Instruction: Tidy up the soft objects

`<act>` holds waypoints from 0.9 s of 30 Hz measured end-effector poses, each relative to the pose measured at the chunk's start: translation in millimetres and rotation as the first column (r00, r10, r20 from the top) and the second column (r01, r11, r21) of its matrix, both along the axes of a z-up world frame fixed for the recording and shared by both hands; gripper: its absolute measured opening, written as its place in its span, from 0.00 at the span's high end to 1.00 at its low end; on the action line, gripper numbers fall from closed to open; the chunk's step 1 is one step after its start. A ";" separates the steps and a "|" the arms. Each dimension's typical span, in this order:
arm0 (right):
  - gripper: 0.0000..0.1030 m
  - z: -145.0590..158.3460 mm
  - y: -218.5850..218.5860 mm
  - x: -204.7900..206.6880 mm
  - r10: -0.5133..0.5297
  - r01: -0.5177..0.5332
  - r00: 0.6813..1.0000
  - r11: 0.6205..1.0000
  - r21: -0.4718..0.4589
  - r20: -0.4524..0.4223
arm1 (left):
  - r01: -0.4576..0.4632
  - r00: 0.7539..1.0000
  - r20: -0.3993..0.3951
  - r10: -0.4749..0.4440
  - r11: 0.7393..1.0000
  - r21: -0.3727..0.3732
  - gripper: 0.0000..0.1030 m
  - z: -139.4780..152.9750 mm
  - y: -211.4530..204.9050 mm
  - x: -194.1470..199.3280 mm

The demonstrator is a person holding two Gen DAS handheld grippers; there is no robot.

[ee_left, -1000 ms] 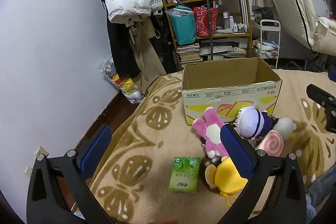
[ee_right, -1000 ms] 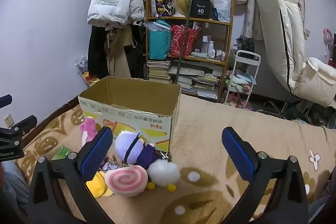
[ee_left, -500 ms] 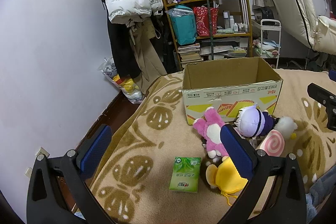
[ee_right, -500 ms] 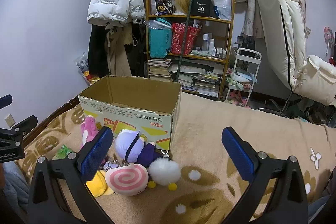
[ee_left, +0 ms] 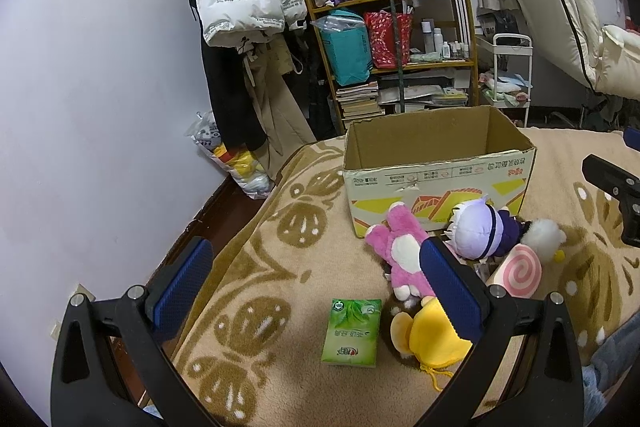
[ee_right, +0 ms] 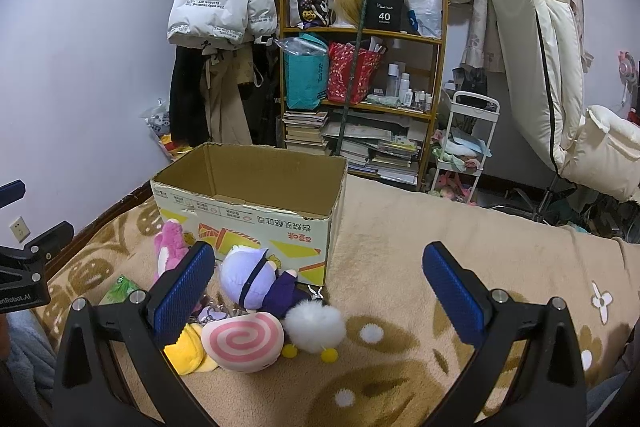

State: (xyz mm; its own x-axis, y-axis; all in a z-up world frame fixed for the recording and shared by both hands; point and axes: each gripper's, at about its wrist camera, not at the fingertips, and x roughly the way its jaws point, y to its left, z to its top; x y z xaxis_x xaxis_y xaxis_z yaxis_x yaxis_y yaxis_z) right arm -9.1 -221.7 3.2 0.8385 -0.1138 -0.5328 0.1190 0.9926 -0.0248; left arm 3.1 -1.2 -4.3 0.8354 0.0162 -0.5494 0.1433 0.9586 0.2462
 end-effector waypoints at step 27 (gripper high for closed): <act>0.00 -6.3 6.7 0.2 0.020 -0.020 1.000 1.000 0.007 -0.008 | 0.001 1.000 0.000 -0.001 1.000 0.012 0.01 -0.8 -3.8 -4.5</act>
State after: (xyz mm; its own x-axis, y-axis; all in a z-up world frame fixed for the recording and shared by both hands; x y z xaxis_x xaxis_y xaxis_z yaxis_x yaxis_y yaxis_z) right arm -8.9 -215.0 -3.1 0.8365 -0.0937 -0.5399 0.0991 0.9949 -0.0191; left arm -1.4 -5.0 -5.1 0.8354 0.0215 -0.5493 0.1445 0.9555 0.2573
